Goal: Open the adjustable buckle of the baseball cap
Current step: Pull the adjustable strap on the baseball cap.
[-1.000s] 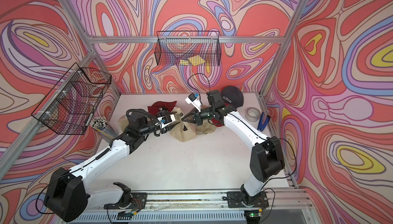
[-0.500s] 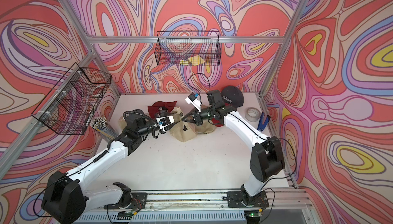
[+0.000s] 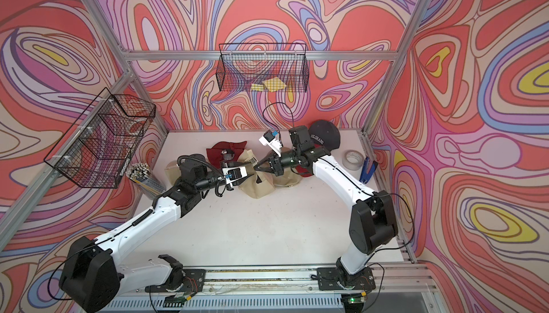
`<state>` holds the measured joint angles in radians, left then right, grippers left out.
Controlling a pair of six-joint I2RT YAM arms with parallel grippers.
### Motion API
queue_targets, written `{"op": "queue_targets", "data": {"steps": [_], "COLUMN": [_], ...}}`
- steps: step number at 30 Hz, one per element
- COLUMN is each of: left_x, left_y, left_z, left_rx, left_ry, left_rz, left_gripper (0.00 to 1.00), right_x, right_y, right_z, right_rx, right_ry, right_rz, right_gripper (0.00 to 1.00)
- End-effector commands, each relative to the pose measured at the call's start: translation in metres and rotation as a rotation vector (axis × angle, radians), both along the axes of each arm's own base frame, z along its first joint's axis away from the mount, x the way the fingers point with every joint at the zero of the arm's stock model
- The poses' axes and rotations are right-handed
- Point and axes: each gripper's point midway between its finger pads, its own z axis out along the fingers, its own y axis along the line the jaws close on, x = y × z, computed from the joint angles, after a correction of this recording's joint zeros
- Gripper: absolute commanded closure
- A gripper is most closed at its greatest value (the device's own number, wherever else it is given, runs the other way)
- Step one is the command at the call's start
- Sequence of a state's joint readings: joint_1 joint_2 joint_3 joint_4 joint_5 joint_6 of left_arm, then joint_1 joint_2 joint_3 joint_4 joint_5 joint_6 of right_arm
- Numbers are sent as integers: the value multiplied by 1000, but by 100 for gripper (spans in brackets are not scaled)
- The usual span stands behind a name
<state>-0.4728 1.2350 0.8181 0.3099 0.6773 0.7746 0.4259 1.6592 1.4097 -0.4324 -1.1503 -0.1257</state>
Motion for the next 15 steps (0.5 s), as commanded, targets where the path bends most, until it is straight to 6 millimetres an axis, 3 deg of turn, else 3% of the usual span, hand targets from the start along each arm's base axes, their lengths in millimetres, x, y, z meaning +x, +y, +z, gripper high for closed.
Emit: {"op": "queue_targets", "data": {"steps": [1, 5, 15], "left_x": [-4, -1, 10], "left_y": [-6, -4, 6], "left_z": [5, 4, 24], "left_rx": [12, 16, -60], "left_ry": [-23, -27, -85], "left_rz": [-38, -14, 94], "left_gripper": [59, 60, 57], "right_x": [-1, -4, -8], "right_y": [1, 2, 3], "right_z": [8, 8, 3], "right_rx": [29, 33, 37], "right_ry": [-18, -13, 11], "right_rz": [31, 44, 81], "right_gripper": [100, 100, 100]}}
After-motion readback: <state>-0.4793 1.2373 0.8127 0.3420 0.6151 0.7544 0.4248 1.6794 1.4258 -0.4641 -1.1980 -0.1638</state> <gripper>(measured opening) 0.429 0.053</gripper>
